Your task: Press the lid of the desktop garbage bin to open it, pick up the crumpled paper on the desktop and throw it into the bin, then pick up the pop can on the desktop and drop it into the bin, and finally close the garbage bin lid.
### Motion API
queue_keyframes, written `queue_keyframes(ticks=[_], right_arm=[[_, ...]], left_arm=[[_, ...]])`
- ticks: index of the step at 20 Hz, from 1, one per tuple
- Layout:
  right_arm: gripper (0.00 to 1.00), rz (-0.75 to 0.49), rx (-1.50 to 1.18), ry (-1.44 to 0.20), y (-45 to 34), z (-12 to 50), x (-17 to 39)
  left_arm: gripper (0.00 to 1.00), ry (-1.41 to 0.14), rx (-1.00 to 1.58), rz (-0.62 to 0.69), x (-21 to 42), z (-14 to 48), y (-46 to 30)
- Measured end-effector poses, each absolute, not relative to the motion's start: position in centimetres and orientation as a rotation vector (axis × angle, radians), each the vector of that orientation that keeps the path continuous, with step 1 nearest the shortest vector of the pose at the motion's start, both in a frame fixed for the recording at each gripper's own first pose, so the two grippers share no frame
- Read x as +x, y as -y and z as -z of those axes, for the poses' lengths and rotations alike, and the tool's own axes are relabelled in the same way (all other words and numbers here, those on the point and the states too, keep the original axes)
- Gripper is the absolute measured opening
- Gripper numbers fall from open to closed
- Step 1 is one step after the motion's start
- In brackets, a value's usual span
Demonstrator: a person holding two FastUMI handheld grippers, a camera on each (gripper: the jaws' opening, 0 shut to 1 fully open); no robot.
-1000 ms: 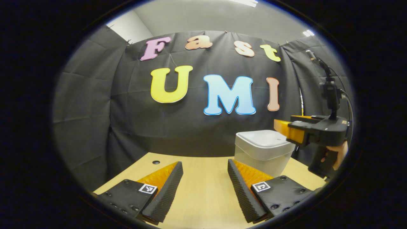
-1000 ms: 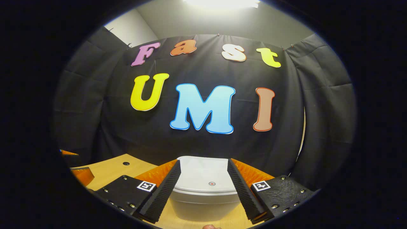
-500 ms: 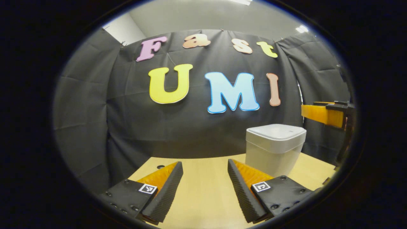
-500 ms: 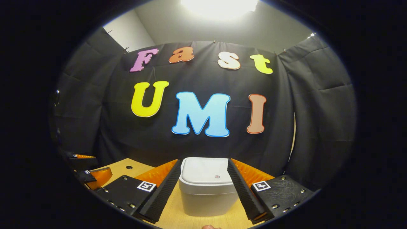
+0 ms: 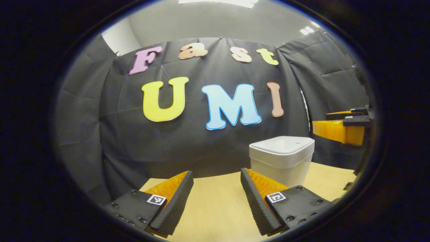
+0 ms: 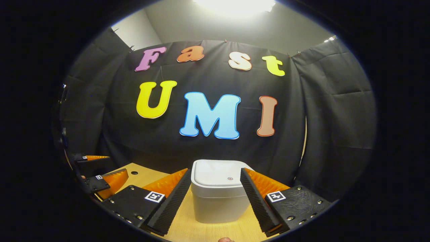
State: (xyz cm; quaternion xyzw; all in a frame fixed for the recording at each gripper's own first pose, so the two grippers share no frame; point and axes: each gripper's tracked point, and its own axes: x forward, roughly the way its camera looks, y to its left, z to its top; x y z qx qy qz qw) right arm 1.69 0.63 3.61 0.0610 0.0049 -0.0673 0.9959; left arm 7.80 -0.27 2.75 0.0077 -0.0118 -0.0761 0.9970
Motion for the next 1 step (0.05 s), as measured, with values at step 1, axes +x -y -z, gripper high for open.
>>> queue_keyframes(ticks=[1], right_arm=[[0.94,0.146,0.125,-0.014,-0.09,-3.31,1.6]], left_arm=[[0.93,0.021,0.02,0.154,8.01,-2.6,0.45]])
